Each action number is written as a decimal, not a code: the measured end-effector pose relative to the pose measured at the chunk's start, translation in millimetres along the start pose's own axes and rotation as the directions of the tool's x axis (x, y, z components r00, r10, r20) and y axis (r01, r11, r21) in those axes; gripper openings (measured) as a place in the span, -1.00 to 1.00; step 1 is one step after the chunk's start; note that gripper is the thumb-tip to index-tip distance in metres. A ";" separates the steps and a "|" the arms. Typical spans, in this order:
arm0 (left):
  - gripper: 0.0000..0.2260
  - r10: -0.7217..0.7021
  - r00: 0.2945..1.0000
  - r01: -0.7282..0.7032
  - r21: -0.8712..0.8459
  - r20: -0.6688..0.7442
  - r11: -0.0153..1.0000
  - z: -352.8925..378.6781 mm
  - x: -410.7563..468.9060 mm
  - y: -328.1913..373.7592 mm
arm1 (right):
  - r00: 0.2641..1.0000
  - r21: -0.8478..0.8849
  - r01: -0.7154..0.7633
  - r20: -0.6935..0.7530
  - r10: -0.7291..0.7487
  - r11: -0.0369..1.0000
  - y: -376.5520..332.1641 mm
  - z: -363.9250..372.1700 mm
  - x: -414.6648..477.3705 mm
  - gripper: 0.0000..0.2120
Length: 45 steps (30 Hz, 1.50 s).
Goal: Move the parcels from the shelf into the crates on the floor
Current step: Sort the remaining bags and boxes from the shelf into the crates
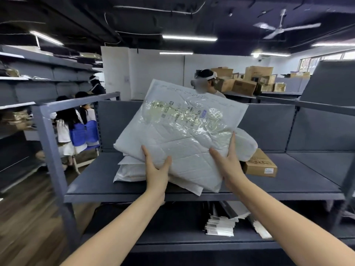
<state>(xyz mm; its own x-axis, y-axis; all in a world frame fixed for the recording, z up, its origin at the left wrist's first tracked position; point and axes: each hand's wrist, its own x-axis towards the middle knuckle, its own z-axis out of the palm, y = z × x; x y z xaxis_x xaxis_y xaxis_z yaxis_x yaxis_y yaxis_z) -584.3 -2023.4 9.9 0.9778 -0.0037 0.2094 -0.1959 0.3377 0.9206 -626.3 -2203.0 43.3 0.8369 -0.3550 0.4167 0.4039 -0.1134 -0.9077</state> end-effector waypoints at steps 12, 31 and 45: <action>-0.10 0.411 0.767 -0.547 0.837 0.493 0.015 -40.2 49.7 96.3 | 0.860 -0.520 0.220 0.503 0.088 0.825 -65.4 -74.5 36.1 -0.26; -0.51 0.256 0.837 -0.502 0.494 0.483 0.710 -61.1 33.5 72.3 | 0.877 -0.714 0.436 0.474 -0.081 0.547 -62.7 -47.2 27.9 -0.36; -0.48 0.297 0.927 -0.366 0.386 0.228 0.847 -70.9 17.4 68.7 | 0.983 -0.382 0.108 0.179 -0.041 0.918 -11.5 -24.9 -23.9 -0.26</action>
<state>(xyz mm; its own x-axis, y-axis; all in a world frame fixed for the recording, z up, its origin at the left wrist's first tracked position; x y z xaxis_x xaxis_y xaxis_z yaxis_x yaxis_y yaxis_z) -575.5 -1933.5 53.4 0.8317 -0.1182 0.5425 -0.5523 -0.0764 0.8301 -660.2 -2216.4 42.6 0.8721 -0.1780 0.4559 0.3200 -0.4973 -0.8064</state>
